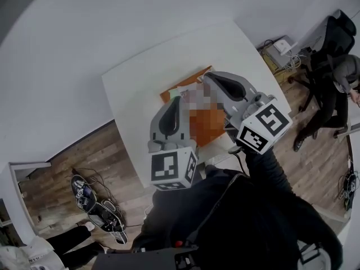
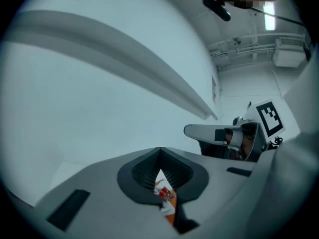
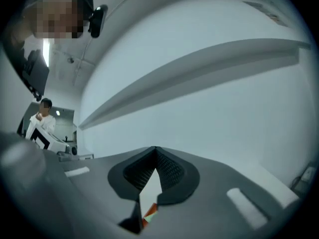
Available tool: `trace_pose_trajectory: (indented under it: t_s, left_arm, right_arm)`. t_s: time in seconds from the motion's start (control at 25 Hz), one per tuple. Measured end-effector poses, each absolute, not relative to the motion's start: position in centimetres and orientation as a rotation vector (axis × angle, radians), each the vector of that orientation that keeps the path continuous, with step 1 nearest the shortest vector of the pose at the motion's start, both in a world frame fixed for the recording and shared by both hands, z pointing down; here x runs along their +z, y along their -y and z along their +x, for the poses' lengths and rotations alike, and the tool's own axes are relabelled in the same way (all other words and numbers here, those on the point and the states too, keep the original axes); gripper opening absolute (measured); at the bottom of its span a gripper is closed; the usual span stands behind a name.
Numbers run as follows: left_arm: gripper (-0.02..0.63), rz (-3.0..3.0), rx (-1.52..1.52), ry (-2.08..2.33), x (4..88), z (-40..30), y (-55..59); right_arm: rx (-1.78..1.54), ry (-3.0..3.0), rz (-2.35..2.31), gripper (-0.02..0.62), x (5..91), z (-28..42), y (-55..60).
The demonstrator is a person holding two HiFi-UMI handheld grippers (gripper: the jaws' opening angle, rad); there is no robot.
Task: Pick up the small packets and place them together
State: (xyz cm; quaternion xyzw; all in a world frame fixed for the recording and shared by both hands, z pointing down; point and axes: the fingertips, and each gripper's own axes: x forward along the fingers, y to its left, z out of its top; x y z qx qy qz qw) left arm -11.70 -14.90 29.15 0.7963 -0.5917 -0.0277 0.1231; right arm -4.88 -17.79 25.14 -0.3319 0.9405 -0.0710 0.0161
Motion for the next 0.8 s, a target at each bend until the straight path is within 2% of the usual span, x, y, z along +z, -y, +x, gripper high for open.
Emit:
trace_pose_trajectory:
  t_s: [0.32, 0.8]
  left_arm:
    - [-0.002, 2.63, -0.118, 1.939, 22.3, -9.9, 14.3]
    - [-0.002, 2.673, -0.01, 2.043, 21.2, -10.1, 13.7]
  right_arm:
    - [-0.048, -2.8, -1.175, 0.002, 23.2, -2.1, 16.7]
    - [0.118, -2.794, -1.218, 0.0, 23.4, -2.0, 15.0]
